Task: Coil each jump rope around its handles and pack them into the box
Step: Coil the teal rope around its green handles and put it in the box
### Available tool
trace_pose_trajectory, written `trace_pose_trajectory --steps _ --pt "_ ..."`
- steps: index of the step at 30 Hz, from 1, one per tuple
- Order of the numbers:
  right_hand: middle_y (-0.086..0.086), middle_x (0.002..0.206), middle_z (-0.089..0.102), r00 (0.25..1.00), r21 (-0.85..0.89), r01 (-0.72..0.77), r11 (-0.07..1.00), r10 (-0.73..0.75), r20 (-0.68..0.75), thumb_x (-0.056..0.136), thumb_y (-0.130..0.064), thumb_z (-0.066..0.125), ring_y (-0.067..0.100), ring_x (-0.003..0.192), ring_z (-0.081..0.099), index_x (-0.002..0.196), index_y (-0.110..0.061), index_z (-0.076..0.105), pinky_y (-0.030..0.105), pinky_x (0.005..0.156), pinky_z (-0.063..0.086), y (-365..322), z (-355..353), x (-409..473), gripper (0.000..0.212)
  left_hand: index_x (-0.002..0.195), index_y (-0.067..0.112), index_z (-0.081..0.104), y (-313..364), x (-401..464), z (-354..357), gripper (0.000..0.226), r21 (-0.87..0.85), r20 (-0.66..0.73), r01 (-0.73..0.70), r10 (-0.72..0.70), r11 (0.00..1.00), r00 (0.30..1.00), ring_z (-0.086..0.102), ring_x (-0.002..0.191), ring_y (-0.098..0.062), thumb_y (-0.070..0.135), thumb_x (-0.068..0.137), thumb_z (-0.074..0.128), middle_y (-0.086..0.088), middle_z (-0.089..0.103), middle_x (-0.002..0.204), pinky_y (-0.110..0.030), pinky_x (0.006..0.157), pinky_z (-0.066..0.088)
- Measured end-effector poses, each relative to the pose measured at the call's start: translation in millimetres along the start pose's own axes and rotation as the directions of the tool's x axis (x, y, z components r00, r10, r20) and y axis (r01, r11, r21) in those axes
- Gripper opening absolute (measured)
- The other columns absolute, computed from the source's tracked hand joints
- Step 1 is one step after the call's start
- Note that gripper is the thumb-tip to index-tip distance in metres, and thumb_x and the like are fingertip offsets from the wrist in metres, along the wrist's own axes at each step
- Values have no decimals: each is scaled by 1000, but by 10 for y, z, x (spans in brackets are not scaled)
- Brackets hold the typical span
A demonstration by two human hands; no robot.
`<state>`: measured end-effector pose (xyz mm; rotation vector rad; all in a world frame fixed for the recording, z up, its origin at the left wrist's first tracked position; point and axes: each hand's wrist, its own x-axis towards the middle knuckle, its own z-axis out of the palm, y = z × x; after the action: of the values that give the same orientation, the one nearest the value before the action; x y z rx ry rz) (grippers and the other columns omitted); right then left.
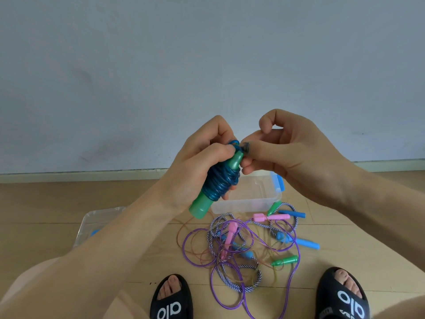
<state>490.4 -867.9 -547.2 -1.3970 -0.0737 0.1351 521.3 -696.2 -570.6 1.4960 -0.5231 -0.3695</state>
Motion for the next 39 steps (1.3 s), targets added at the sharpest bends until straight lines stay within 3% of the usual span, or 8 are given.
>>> trace_pose_trajectory --steps 11,21,27,39 --pt "21 78 69 1000 4 -19 1000 19 5 85 14 59 25 58 63 91 -14 34 27 63 55 1 6 3 38 81 12 38 -36 21 16 5 -40 5 57 -57 998 998 50 50 -25 14 79 42 -15 54 75 -28 44 42" --pt "18 76 67 1000 35 -6 999 6 -9 85 16 55 24 58 61 91 -13 35 26 62 54 45 21 23 36 81 10 38 -34 41 0 6 -119 18 52 -50 992 999 50 47 -25 8 75 38 -13 59 68 -26 40 43" --pt "21 80 67 1000 73 6 997 -4 -29 86 15 56 24 60 60 92 -11 38 26 62 54 73 56 4 32 79 11 41 -45 41 5 3 -146 -55 55 -64 988 996 51 48 -26 12 76 43 -20 53 70 -27 43 42" --pt "19 80 68 999 101 -34 994 36 -14 85 11 62 24 64 65 97 -6 48 27 64 55 38 12 31 24 79 12 42 -28 44 -51 5 -88 -47 50 -54 995 997 53 49 -28 11 78 46 -9 53 65 -28 42 44"
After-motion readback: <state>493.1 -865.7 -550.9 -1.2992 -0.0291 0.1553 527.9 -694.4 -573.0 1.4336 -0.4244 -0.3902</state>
